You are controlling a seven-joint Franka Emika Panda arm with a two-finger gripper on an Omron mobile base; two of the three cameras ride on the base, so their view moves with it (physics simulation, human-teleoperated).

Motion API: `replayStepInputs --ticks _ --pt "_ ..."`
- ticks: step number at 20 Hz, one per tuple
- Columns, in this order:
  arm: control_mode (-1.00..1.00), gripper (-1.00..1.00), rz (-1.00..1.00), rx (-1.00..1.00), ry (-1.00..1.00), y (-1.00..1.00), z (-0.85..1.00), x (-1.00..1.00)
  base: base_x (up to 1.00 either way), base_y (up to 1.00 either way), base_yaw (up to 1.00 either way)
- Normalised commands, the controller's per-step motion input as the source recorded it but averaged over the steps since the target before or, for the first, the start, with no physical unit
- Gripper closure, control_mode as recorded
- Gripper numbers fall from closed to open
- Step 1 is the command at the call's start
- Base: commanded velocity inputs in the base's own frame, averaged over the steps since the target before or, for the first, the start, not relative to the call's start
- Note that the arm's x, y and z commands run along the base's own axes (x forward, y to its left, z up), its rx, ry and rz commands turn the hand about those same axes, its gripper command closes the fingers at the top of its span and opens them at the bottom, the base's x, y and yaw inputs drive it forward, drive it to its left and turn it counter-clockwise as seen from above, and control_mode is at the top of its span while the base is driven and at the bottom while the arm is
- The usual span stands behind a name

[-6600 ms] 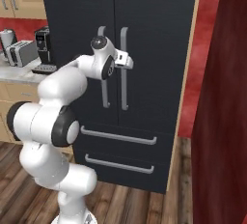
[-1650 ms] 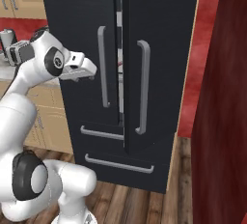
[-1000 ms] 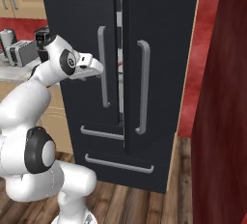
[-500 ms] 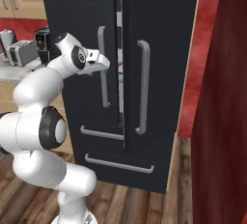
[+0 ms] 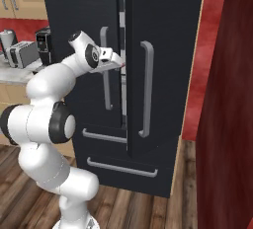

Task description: Move the hot dog bun to the plate on the dining table and place the condiment next to that plate. Then navigate to the fridge and take the sausage and place it on the plate as well.

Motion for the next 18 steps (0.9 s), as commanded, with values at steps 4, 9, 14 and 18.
replayStepInputs --ticks 4,9,14,18 --pt "-1.00 -1.00 0.00 0.00 -0.07 -0.47 0.00 0.01 0.00 0.00 0.00" --pt "-1.00 -1.00 0.00 0.00 -0.09 -0.54 0.00 0.00 0.00 0.00 0.00" --pt "-1.00 -1.00 0.00 0.00 -0.05 -0.57 0.00 0.00 0.00 0.00 0.00" --pt "-1.00 -1.00 0.00 0.03 -0.02 -0.70 0.00 0.00 0.00 0.00 0.00"
